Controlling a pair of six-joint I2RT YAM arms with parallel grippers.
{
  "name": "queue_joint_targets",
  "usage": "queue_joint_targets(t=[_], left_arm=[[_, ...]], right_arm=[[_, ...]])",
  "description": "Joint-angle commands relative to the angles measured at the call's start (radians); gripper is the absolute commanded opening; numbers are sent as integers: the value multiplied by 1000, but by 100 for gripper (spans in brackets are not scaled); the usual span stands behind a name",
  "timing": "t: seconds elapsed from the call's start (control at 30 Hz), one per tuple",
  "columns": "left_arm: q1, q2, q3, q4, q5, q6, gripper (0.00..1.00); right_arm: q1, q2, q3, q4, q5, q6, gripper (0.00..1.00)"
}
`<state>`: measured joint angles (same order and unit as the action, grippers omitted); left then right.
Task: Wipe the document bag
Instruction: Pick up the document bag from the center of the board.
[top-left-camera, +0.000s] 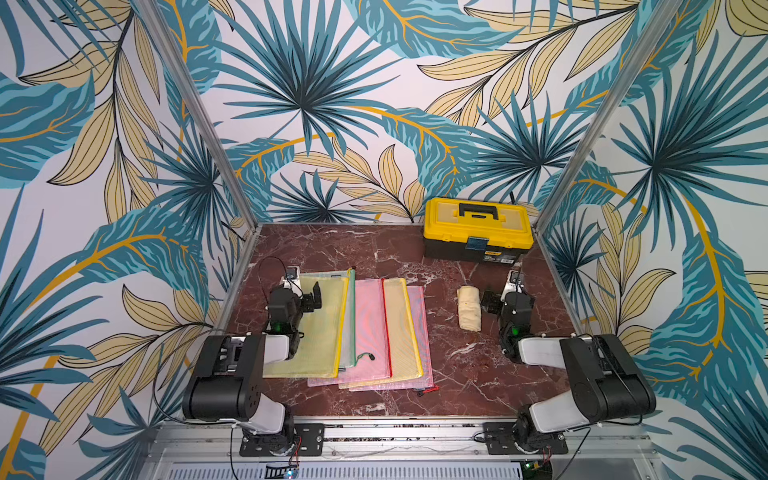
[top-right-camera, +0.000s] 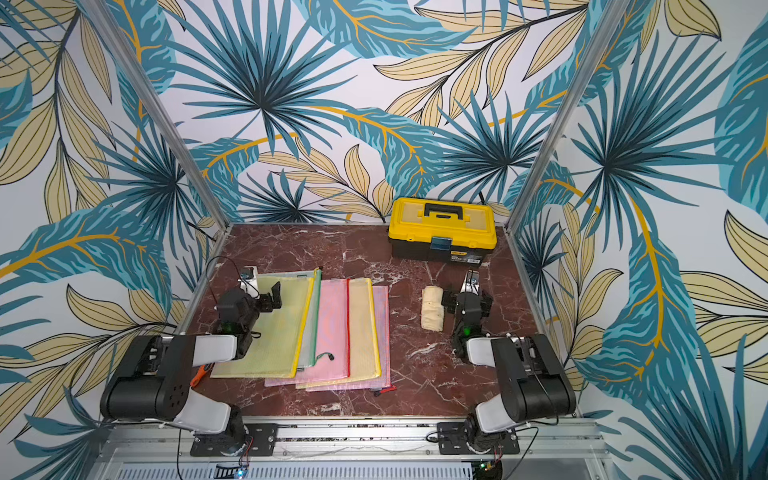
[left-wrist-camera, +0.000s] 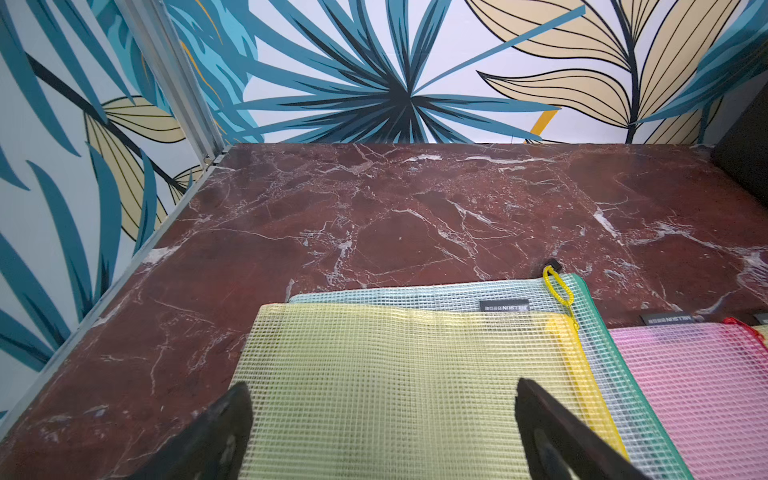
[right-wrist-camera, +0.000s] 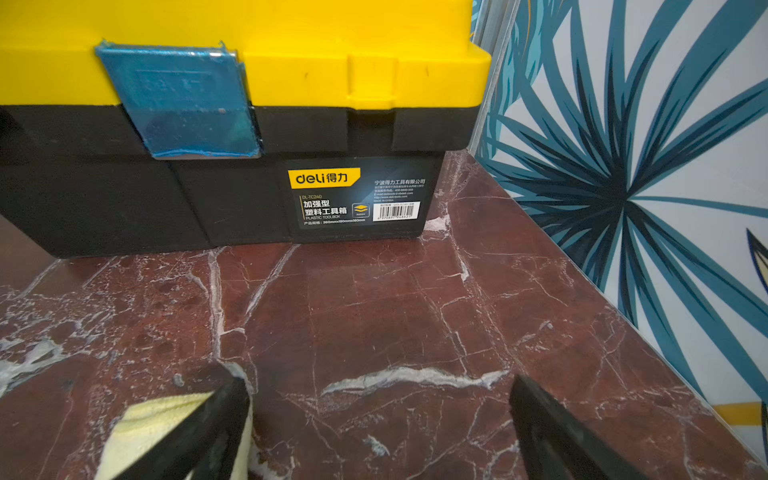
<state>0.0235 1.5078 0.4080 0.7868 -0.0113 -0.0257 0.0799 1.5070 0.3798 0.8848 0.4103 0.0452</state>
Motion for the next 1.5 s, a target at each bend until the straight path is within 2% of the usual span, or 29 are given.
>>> queue_joint_targets(t=[0.0, 0.83, 0.97, 1.1, 1.2, 1.33, 1.47], left_arm=[[9, 2, 11, -3, 12, -2, 100], [9, 2, 11, -3, 13, -1, 100], [28, 0, 12, -3, 50, -13, 99], [37, -57, 26, -23, 8, -35, 100], [40, -228, 16, -116, -33, -63, 100], [68, -498, 13, -133, -38, -141, 100], [80, -644, 166, -249, 125, -168, 99]], right_arm=[[-2, -13, 8, -9, -2, 12, 100], [-2, -11, 10, -10, -2, 13, 100], [-3, -9, 15, -17, -3, 14, 100], [-3, -33, 19, -17, -3, -7, 100], [-3, -166, 167, -389, -30, 0, 99], [-5, -342, 355, -727, 9, 87, 99], [-7, -447, 506, -953, 43, 215, 99]])
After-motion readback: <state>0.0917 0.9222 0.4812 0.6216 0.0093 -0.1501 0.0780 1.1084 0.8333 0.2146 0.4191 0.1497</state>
